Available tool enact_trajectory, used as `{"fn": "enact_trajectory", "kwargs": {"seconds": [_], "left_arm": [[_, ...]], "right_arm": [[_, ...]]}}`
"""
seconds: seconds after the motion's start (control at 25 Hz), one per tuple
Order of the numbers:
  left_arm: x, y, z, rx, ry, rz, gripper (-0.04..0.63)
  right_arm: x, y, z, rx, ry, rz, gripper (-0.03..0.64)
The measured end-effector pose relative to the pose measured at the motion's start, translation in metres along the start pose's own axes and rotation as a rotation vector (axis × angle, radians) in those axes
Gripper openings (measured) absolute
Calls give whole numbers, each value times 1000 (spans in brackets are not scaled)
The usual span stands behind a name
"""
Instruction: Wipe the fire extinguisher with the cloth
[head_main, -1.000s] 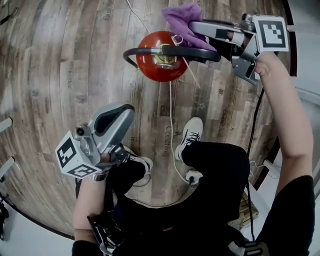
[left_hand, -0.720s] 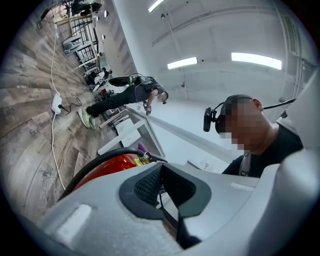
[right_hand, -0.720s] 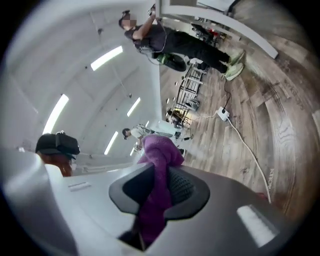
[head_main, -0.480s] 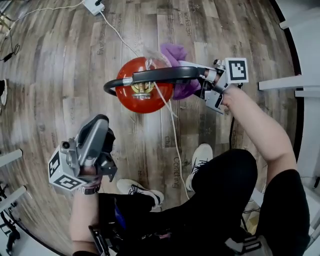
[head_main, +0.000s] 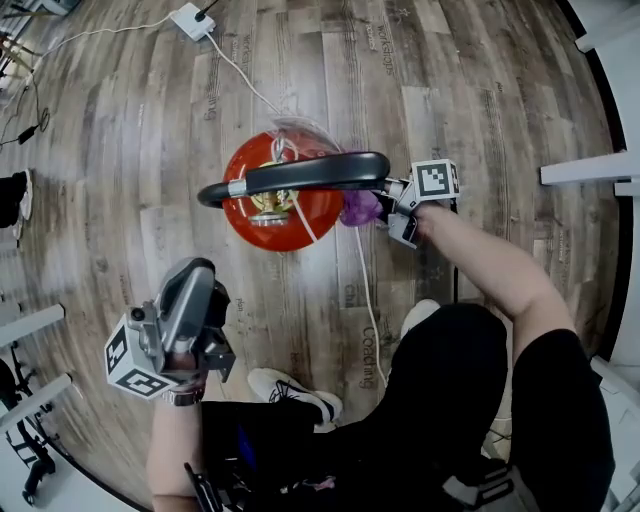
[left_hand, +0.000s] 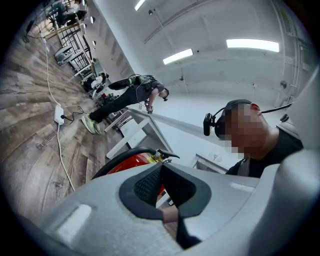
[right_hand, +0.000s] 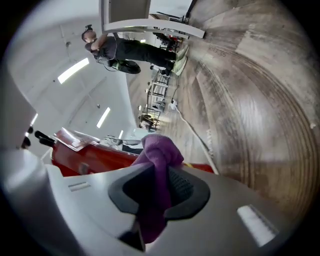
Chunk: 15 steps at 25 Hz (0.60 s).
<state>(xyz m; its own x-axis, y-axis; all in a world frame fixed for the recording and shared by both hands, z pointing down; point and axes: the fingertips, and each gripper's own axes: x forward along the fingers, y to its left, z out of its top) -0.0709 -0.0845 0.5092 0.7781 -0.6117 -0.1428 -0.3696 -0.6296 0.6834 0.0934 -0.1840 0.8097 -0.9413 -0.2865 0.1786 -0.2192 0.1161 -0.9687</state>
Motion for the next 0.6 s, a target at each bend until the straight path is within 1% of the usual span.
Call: {"fn": "enact_trajectory", "kwargs": {"seconds": [0.08,0.16,0.2,0.24,0.28,0.36,0.44,0.52,0.6], "left_arm": [[0,1,-4,-1,9,10,-3],[2,2,-8,-1,18,17,-3],[3,2,-10,-3,21,20,-3],[5,3,-12,-7,23,23,-3],[6,3,-13,-11,24,25,-3],[10,3,-13,-14,23,25,-3],[11,3,-14,-13,20,25,-3],[12,3,-14,-11,22,24,-3],[14,3,-13,-4,19,23,-3]], "right_arm": [[0,-39,-17,-17,48,-134,71],[-1,-77,-36,-59,137,-276,71],[-1,-93,-45,-69,175,-333,71],[-1,-105,-53,-69,198,-371,71],[0,-112,-59,-61,203,-392,71],[3,-116,-64,-46,186,-394,71],[3,-111,-61,-35,170,-368,71],[-1,-96,-55,-12,145,-311,71],[-8,-69,-45,15,102,-226,71]]}}
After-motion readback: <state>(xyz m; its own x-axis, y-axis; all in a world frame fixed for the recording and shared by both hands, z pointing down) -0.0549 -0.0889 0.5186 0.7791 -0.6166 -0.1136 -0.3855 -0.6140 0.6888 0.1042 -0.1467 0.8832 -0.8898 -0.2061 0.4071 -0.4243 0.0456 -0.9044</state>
